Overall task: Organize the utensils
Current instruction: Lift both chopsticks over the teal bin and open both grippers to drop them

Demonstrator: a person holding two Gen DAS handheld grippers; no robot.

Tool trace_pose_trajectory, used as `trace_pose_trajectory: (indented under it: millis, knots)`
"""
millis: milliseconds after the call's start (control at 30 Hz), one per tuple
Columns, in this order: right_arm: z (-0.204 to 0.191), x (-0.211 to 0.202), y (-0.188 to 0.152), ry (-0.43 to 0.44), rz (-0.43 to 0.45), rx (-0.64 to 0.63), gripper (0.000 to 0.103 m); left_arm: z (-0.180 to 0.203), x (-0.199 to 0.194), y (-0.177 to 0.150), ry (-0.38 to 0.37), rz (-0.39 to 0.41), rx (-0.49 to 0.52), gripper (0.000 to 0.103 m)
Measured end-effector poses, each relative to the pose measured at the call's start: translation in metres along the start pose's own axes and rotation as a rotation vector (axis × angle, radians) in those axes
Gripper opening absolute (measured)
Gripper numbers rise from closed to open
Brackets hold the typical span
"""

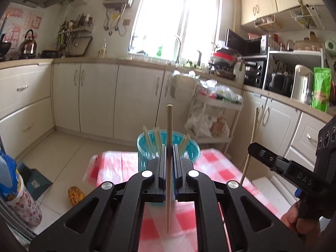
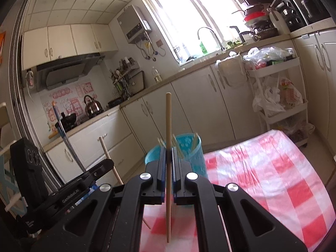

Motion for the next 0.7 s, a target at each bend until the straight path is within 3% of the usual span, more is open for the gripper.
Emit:
trace_pose_trajectory:
  millis: [267,467,567,700]
  knots:
    - [-0.007,0.043,0.050,0.009,0.072,0.005,0.006,-0.006,0.024,0.053,-0.001,0.088,-0.014,0.005]
    - [-0.008,0.081,0.073,-0.037,0.108,-0.021,0.006,-0.013,0.061,0.089,-0.003,0.144,-0.051,0.005]
    - [-0.005,0.110,0.069,-0.087,0.071,-0.060,0.006,-0.019,0.088,0.094,0.012,0.141,-0.077,0.005]
    - [0.007,0.144,0.047,-0.136,-0.037,-0.094,0.006,-0.027,0.132,0.076,0.050,0.063,-0.080,0.005]
Point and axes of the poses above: each gripper's, at about its wrist camera, not at the fingertips, and x roughly the way its jaws point, z to its right, y to its top, the point moved 3 cm from there along x, roughly the way its jaws point, and after that the axes turned 2 degrees about -z, right-handed, at the moved point
